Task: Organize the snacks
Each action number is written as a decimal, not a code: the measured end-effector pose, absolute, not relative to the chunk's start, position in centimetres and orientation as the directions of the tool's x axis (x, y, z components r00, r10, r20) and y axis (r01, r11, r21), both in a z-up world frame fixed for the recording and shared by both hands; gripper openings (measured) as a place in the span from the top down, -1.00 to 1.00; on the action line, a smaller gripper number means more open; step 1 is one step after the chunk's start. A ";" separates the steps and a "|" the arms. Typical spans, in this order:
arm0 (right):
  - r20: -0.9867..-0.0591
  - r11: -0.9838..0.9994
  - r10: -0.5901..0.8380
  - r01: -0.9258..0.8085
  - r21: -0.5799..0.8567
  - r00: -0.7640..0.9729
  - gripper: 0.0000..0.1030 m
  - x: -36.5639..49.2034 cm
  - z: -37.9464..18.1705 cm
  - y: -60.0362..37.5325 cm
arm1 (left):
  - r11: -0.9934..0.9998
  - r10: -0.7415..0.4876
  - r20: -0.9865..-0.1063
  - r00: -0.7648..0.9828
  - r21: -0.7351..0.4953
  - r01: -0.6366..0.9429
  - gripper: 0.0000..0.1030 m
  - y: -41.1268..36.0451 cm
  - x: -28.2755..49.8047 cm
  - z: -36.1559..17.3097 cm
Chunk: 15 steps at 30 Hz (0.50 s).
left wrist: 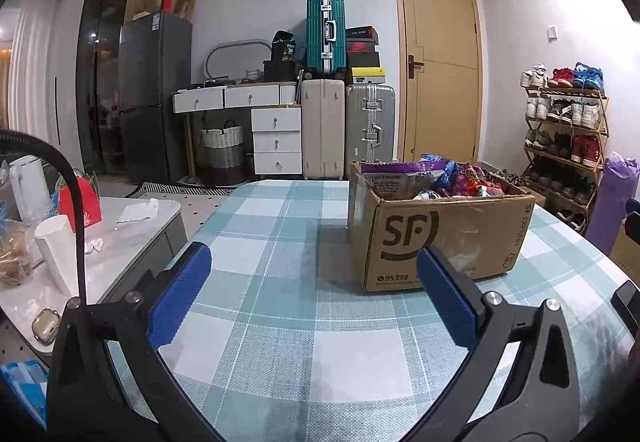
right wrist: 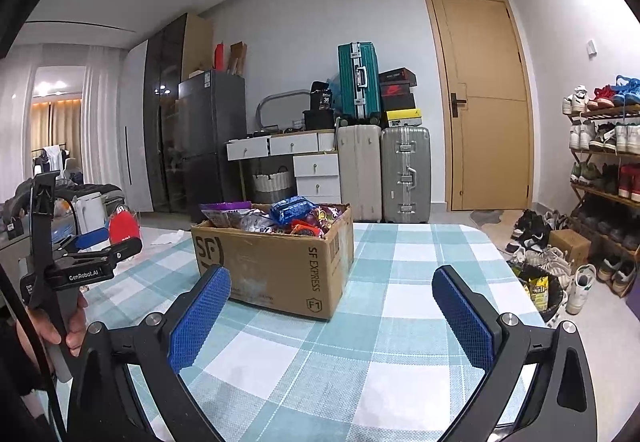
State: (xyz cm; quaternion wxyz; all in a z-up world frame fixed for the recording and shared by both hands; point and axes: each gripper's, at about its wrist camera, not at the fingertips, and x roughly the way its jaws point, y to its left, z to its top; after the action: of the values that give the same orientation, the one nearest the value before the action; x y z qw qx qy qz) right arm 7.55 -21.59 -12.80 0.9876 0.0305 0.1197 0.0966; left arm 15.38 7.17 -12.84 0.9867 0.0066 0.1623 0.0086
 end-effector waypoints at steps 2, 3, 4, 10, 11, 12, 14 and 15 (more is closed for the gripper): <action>-0.236 0.980 0.199 -0.185 0.080 0.951 -0.99 7.7 -12.9 -21.6 | 1.000 0.019 -0.320 0.947 0.014 -0.015 -0.99 7.2 15.3 -12.8; -0.238 0.980 0.199 -0.185 0.079 0.951 -0.99 7.7 -13.0 -21.6 | 1.000 0.019 -0.319 0.947 0.015 -0.015 -0.99 7.3 15.1 -12.6; -0.238 0.980 0.198 -0.184 0.079 0.951 -0.99 7.7 -13.0 -21.6 | 1.000 0.019 -0.319 0.947 0.014 -0.015 -0.99 7.3 15.1 -12.6; -0.245 0.981 0.194 -0.180 0.079 0.950 -0.99 7.9 -13.1 -21.4 | 1.000 0.030 -0.316 0.948 0.015 -0.027 -0.99 7.5 15.2 -12.7; -0.245 0.980 0.195 -0.180 0.080 0.950 -0.99 7.9 -13.1 -21.4 | 1.000 0.030 -0.315 0.948 0.015 -0.027 -0.99 7.5 15.3 -12.7; -0.245 0.980 0.195 -0.181 0.080 0.950 -0.99 7.9 -13.1 -21.4 | 1.000 0.030 -0.315 0.948 0.014 -0.027 -0.99 7.5 15.2 -12.7; -0.243 0.980 0.194 -0.180 0.080 0.950 -0.99 7.9 -13.1 -21.4 | 1.000 0.030 -0.316 0.948 0.015 -0.027 -0.99 7.5 15.2 -12.7; -0.243 0.981 0.194 -0.180 0.079 0.951 -0.99 8.0 -13.2 -21.4 | 1.000 0.030 -0.315 0.949 0.014 -0.027 -0.99 7.6 15.3 -12.8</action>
State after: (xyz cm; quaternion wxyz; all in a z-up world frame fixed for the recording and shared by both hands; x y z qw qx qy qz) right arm 7.96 -21.43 -13.15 0.9872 0.0279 0.1256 0.0945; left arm 15.28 7.59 -12.79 0.9871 0.0050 0.1596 0.0146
